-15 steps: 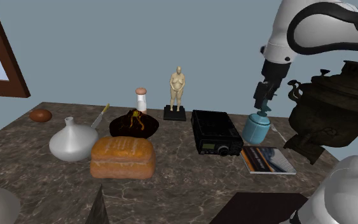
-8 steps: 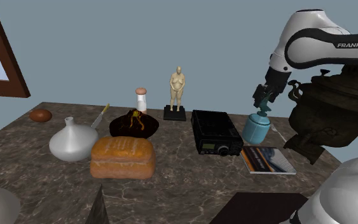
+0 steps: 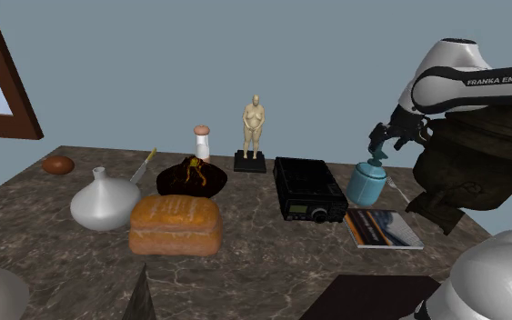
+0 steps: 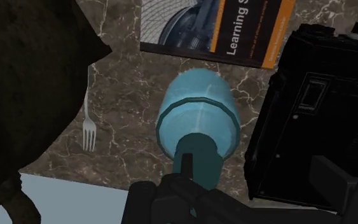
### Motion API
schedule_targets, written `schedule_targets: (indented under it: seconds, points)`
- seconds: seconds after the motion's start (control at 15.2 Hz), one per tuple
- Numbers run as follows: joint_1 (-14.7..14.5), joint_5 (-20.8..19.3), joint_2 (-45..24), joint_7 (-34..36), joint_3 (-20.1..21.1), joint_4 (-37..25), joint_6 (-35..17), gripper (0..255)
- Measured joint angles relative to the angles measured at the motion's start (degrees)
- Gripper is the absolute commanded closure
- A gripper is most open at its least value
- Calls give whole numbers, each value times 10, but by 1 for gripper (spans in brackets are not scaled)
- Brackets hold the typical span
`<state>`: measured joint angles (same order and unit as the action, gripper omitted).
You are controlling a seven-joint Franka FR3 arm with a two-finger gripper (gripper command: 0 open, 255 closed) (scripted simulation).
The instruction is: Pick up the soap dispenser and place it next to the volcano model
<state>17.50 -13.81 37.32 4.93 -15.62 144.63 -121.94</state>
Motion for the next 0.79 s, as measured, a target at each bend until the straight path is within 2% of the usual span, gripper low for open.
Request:
schedule_targets:
  seconds: [0.26, 0.79]
  points:
    - [23, -2, -26, 18, -30, 9, -66, 0]
    - [23, -5, -65, 19, -47, 32, -132, 0]
